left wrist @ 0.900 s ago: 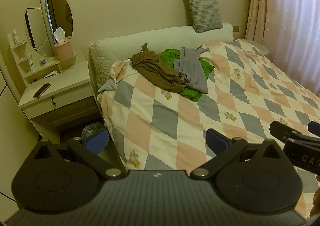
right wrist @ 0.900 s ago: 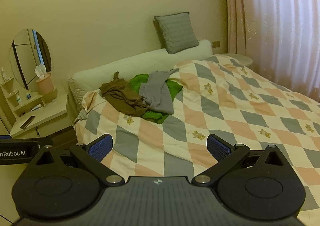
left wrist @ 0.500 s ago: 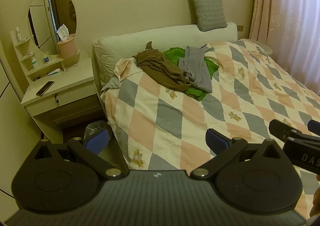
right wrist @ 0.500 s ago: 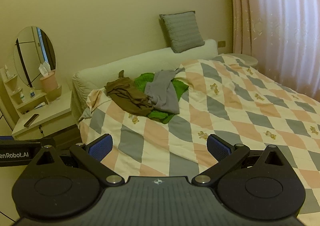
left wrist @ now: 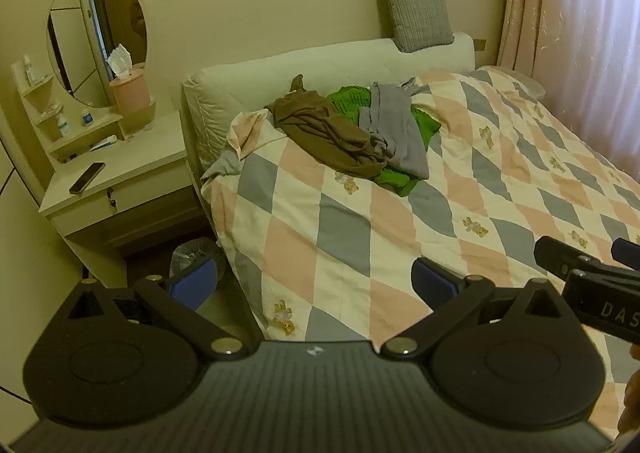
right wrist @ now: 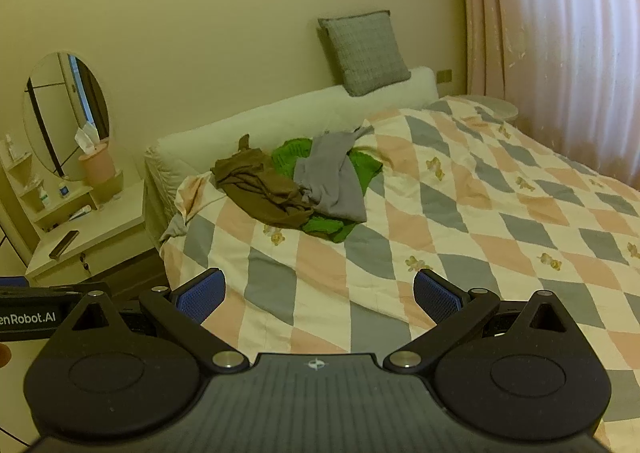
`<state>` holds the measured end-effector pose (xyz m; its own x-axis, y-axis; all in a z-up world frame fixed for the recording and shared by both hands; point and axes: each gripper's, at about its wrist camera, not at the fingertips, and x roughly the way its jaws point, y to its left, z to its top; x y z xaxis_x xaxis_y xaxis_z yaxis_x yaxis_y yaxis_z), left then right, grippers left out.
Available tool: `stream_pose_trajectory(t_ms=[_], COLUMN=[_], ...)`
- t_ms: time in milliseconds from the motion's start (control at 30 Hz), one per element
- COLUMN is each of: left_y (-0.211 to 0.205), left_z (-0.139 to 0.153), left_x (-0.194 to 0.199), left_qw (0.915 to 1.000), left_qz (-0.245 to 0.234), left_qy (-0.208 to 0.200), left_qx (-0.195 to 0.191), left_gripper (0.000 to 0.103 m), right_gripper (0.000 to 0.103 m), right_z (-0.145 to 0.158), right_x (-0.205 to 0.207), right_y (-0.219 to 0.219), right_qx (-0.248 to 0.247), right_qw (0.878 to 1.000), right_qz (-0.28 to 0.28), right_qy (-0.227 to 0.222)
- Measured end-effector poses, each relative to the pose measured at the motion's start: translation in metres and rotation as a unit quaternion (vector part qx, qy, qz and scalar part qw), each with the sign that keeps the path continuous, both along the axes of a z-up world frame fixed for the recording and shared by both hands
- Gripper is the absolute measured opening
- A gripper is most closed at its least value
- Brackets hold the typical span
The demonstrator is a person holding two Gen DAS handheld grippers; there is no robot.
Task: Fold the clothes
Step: 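Move both grippers toward the clothes pile on the bed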
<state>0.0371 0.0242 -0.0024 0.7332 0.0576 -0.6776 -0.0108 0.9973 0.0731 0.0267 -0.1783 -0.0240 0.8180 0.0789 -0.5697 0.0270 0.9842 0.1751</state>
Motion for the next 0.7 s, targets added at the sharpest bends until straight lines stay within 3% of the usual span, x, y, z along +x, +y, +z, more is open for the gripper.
stream_pose_trajectory(t_ms=[333,700], left_y=[0.019,0.063], left_z=[-0.012,-0.004], left_x=[0.051,0.124], left_qw=[0.9995,0.9984], left_qz=[-0.026,-0.051], left_qy=[0.016,0.022], left_qx=[-0.014,-0.013], left_gripper=[0.102,0.102], right_gripper=[0.103,0.103], right_z=[-0.004,0.001], right_x=[0.042,0.108], right_y=[0.018,0.063], right_qx=[-0.01,-0.006], right_qw=[1.0,0.999], right_qz=[-0.023,-0.044], right_qy=[0.016,0.023])
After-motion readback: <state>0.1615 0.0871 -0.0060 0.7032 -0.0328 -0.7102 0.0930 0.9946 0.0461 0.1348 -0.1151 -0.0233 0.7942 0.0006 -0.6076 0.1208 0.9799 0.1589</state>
